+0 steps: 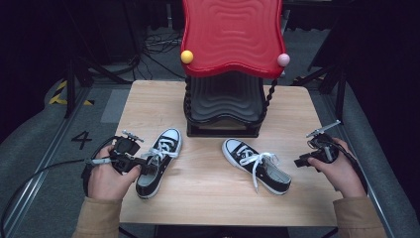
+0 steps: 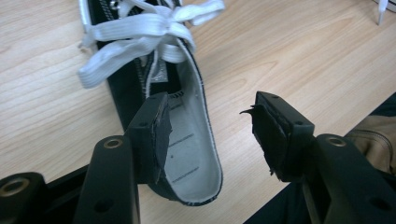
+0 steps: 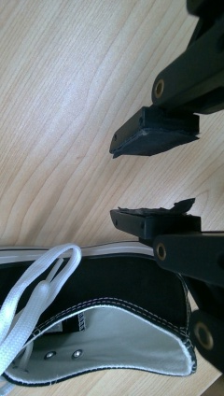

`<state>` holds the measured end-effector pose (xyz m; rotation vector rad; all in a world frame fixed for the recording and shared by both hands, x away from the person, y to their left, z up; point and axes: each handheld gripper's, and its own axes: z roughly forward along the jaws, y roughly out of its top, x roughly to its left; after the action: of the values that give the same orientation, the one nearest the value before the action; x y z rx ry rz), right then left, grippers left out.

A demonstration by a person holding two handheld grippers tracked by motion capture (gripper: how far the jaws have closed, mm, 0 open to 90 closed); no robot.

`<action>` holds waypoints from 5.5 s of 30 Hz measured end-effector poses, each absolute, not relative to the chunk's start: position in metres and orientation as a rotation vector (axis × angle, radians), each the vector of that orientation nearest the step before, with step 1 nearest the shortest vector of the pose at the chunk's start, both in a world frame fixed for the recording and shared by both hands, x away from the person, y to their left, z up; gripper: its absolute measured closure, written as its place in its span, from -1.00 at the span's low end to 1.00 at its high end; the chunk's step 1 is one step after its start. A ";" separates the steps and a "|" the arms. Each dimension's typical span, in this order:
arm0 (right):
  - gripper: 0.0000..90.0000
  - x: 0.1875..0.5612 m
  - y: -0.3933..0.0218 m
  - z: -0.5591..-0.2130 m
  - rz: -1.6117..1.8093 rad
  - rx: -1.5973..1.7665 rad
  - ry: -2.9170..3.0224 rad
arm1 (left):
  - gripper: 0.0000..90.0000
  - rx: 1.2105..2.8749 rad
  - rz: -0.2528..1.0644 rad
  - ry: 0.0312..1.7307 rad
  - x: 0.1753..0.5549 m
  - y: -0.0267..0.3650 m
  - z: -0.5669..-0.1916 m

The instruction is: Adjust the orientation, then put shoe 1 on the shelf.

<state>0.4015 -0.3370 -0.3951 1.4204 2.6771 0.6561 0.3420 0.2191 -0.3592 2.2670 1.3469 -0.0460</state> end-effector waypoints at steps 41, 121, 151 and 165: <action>0.30 0.402 -0.329 -0.405 0.628 1.405 2.713 | -0.01 2.334 -0.098 1.437 0.366 0.184 -0.417; 0.30 0.386 -0.345 -0.416 0.622 1.508 2.670 | 0.88 2.303 0.018 1.213 0.355 0.118 -0.326; 0.31 0.378 -0.353 -0.418 0.659 1.544 2.650 | 0.88 2.284 0.177 1.121 0.395 0.060 -0.274; 0.31 0.376 -0.353 -0.420 0.664 1.557 2.655 | 0.88 2.199 0.290 1.168 0.434 0.040 -0.271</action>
<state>0.3763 -0.3534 -0.4200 1.5567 2.6550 0.6643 0.4336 0.0400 -0.2713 2.1987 1.1677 0.2895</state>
